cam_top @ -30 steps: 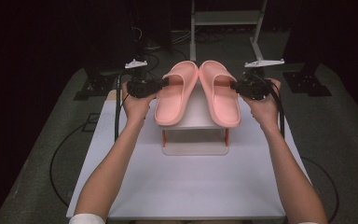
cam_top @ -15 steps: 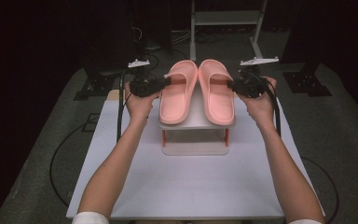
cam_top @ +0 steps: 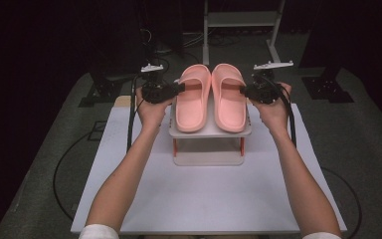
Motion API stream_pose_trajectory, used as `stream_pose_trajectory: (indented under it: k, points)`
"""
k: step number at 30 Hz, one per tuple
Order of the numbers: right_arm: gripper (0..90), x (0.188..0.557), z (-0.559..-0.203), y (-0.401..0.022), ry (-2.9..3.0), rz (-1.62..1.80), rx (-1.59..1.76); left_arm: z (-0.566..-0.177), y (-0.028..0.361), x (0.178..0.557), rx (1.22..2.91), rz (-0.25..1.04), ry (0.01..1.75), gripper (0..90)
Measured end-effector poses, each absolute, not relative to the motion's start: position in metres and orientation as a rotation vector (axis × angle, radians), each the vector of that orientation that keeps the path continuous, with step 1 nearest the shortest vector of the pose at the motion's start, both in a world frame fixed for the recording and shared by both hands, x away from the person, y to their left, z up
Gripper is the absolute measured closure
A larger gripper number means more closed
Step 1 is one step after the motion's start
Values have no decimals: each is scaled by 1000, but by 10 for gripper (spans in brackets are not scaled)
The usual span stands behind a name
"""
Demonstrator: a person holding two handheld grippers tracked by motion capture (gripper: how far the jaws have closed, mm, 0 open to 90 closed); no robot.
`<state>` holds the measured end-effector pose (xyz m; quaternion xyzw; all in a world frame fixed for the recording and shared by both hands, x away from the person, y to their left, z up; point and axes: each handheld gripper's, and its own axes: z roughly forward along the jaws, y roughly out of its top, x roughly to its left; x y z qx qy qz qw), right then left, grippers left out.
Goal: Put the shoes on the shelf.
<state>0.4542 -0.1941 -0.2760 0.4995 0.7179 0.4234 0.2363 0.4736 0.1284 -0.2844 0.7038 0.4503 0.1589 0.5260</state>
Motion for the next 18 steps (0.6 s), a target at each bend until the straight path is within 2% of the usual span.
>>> stream_pose_trajectory:
  k: [18]
  points:
    - [688, 461, -281, -188, 1978, 1163, 1380, -291, 121, 479, 1693, 373, 1085, 623]
